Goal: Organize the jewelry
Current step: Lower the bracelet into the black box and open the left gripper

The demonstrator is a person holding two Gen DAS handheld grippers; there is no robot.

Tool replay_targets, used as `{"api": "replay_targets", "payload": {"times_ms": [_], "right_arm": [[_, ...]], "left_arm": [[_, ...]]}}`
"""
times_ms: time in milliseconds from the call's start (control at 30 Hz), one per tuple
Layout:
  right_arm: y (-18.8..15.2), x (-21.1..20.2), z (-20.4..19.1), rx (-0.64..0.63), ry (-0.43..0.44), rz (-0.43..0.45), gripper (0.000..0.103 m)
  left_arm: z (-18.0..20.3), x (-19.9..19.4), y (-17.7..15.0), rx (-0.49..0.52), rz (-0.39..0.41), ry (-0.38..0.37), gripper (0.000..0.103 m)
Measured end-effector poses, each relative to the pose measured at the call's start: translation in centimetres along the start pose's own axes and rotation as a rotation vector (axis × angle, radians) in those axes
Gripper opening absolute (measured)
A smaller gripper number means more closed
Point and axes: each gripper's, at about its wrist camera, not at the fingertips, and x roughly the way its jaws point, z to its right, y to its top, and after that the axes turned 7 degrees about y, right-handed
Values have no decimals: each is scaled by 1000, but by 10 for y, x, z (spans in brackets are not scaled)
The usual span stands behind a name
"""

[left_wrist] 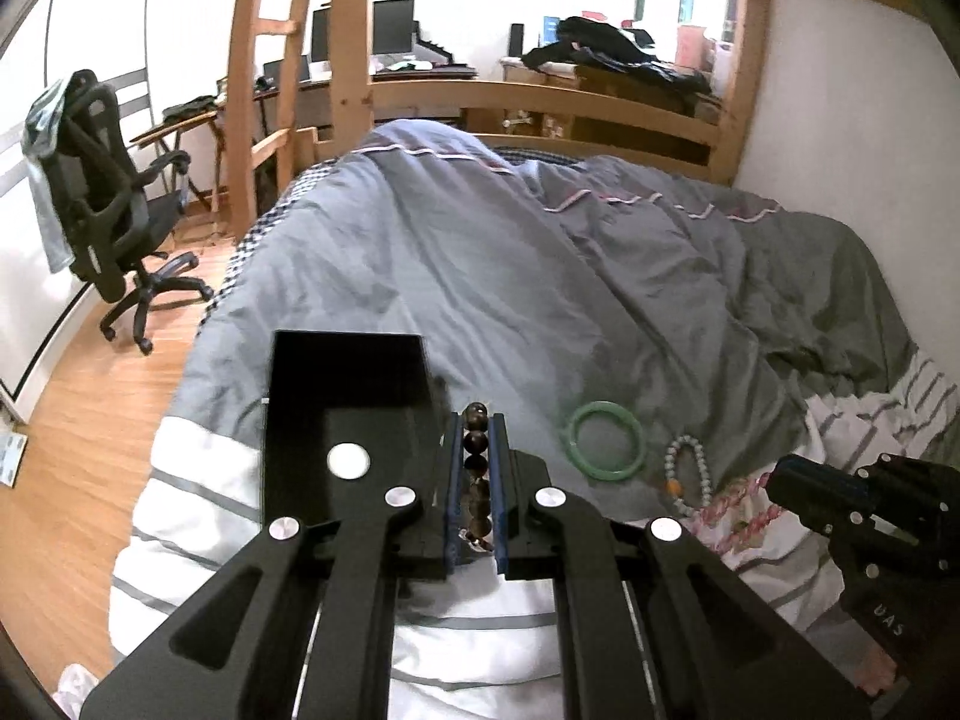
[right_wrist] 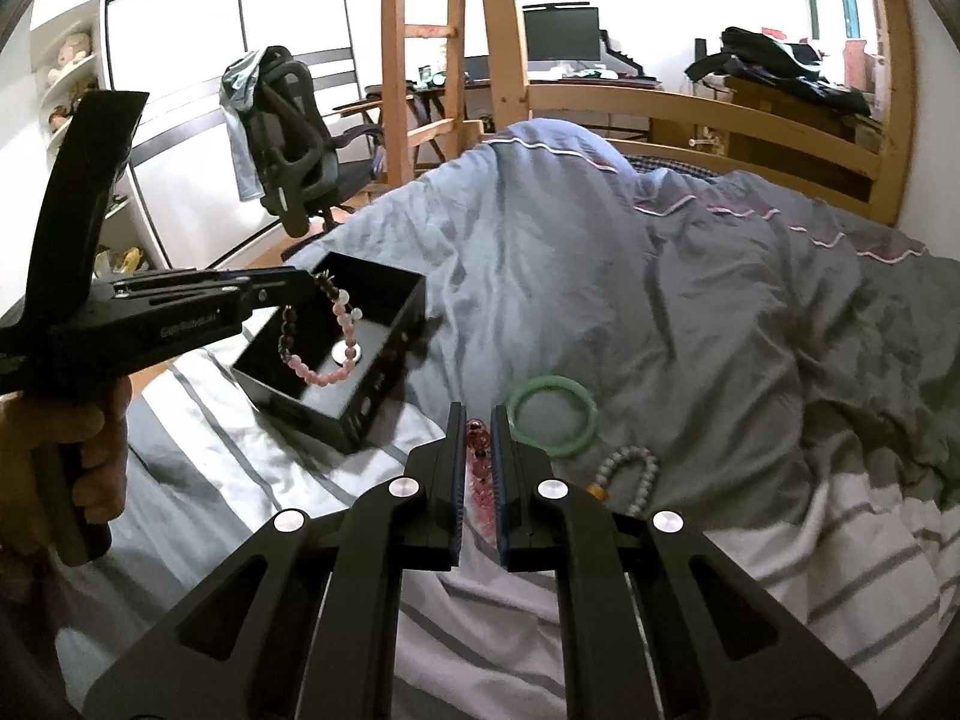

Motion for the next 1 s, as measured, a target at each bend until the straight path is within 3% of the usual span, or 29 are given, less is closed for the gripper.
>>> {"api": "replay_targets", "payload": {"times_ms": [433, 567, 700, 1000], "right_arm": [[44, 41, -47, -42, 107, 11, 9], [52, 57, -61, -66, 124, 6, 9], [58, 73, -71, -70, 140, -3, 9], [54, 105, -79, -37, 175, -41, 9]], "left_arm": [[-53, 18, 2, -85, -52, 64, 8], [-63, 24, 1, -115, -70, 54, 8], [-70, 32, -2, -134, -97, 35, 8], [-85, 44, -8, -180, -135, 73, 8]]}}
